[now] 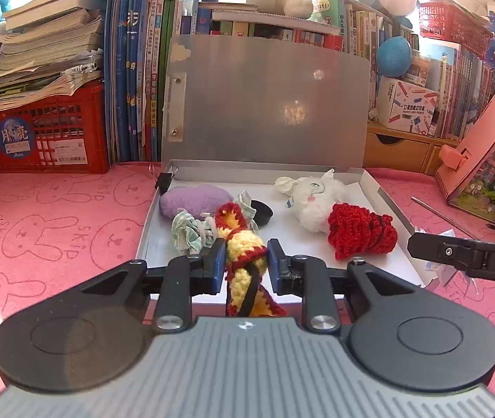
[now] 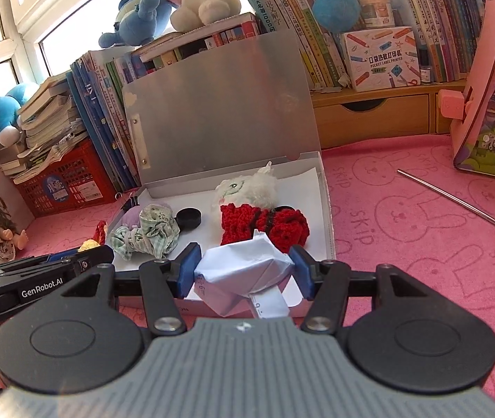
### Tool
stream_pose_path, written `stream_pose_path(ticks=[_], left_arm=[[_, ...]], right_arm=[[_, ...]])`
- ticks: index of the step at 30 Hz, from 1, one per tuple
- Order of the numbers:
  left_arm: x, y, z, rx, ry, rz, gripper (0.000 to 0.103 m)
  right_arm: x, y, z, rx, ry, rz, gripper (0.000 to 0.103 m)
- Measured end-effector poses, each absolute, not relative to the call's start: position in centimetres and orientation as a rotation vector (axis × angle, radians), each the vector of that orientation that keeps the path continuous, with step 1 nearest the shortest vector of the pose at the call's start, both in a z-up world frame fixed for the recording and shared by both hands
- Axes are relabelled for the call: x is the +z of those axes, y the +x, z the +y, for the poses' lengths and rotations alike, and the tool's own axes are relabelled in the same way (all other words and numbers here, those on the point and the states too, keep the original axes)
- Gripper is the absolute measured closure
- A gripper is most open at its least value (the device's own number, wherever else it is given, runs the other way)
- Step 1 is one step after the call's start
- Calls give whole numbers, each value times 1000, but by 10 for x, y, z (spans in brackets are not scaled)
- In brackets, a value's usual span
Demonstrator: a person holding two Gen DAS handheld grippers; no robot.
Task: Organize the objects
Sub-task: 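Carry knitted strip and folded paper with both grippers into the box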
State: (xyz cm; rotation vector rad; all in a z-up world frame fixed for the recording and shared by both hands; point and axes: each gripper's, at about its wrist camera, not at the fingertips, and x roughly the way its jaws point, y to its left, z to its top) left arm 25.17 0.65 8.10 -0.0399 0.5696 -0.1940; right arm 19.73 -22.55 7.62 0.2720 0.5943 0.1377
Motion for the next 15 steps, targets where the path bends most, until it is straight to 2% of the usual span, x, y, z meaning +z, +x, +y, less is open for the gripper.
stream_pose_path(ticks=[15], left_arm=[[52,303,-3,-176,2,637,74]], right_arm=[[47,248,-217,121,261,686,44]])
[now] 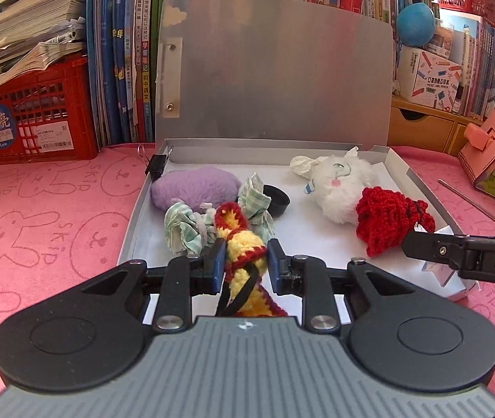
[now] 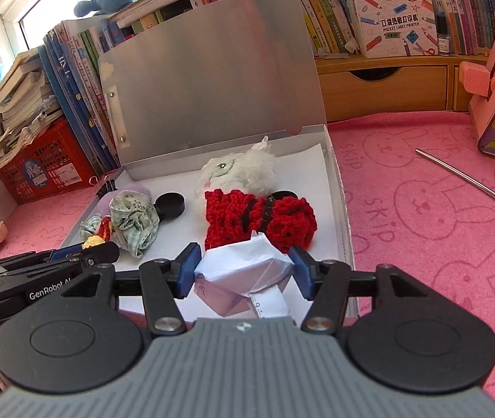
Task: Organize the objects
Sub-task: 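Carry knitted strip and folded paper with both grippers into the box, then open both grippers to release strip and paper inside the box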
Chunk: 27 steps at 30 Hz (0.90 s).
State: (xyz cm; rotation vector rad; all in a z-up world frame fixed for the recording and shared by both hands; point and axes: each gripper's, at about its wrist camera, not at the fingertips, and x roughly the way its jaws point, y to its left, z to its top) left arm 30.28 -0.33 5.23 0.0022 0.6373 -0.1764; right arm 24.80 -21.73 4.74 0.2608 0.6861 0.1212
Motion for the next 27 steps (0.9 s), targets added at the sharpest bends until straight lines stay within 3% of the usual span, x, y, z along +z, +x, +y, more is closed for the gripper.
stream_pose_path(ticks=[20,21,23,25,27], left_arm=[[37,341,-6,-109,86,595,72],[36,340,-6,-115,94,596,70],[37,335,-8,-119,107,592,56],[39,330,-7,-114,97,582,34],[43,325,-8,-107,95,564,30]], right_arm=[[40,281,-230,61,248,668,40],[40,280,-231,60,254,664,40],[41,277,-232,57,261,655,30],[42,273,-232,58,259,645,27],[45,270,-231,56,250,638,26]])
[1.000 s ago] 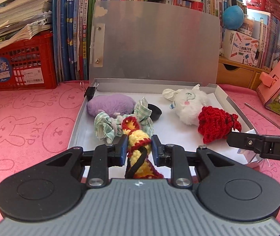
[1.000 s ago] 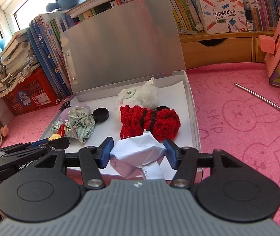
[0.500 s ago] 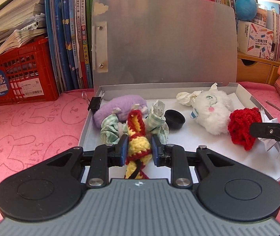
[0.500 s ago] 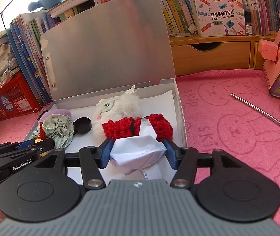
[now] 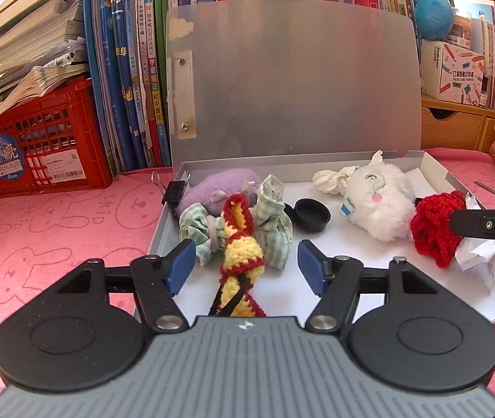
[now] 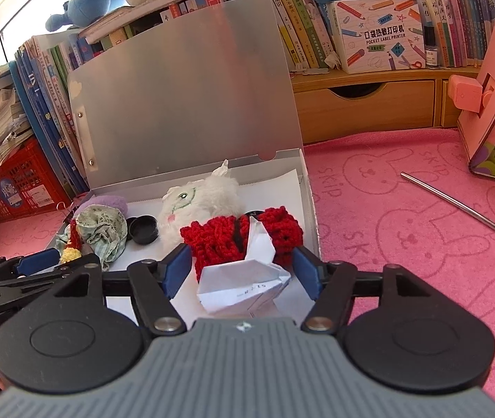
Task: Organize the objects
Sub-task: 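Open both grippers to release strip and paper inside the box, then withdraw both grippers from the box toward the blue floral pouch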
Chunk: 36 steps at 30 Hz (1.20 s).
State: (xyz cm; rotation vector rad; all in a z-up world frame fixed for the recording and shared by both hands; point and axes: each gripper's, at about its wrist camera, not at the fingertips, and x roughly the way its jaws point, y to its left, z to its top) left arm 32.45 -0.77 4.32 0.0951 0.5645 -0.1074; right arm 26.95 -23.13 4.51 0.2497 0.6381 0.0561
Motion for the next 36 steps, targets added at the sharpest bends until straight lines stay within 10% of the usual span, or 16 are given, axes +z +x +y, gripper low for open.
stream_pose_path(ticks=[9,36], left_arm=[[64,293,-11,-135,100,526,14],[77,105,-12,-312,77,499,11]], right_arm=[[66,239,-226,73,209,580,15],[91,60,-230,165,153,483,7]])
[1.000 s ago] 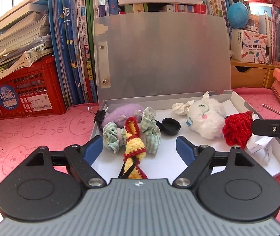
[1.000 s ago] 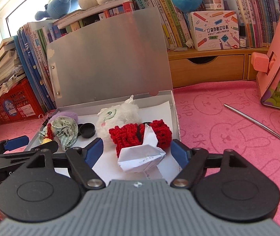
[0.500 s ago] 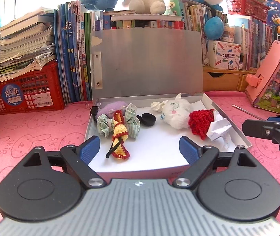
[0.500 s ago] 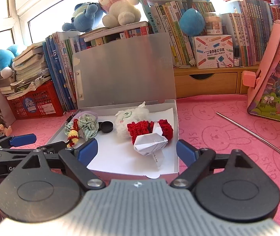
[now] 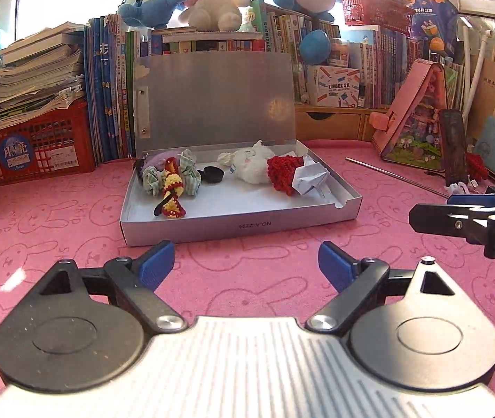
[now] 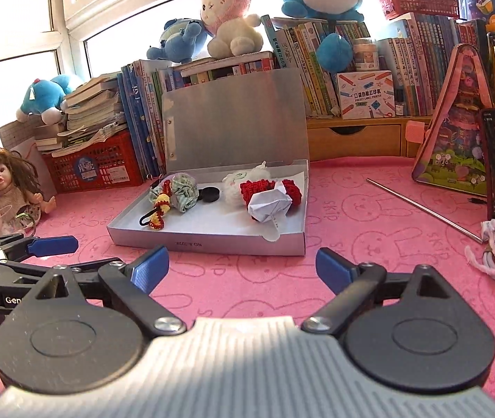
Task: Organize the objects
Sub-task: 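Withdraw both grippers from the box toward the blue floral pouch, then close right gripper on blue floral cloth pouch and lift it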
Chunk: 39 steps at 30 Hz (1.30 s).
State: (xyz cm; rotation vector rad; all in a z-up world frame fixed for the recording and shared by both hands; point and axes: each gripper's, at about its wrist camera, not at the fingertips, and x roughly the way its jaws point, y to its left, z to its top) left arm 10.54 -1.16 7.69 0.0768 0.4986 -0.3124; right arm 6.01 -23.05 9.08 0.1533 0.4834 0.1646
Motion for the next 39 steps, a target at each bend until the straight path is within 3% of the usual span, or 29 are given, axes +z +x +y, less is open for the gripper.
stream_pose_path(ticks=[16,28,33,37,39], left_arm=[[41,46,16,-229,27,497,10],[29,41,28,-178,-28,522,10],[26,43,29,-169,-32,531,10],[25,42,26,-177,-36,535,10],[24,41,24,-188,-38,538,10]], right_arm=[[42,-39,-191,108,155,449,1],[13,-29,-160,101,49,510,0],[15,-35,-161,141,63,516,16],[24,-39,-172,99,99,480,46],[28,-38,-182,81,132,471,53]])
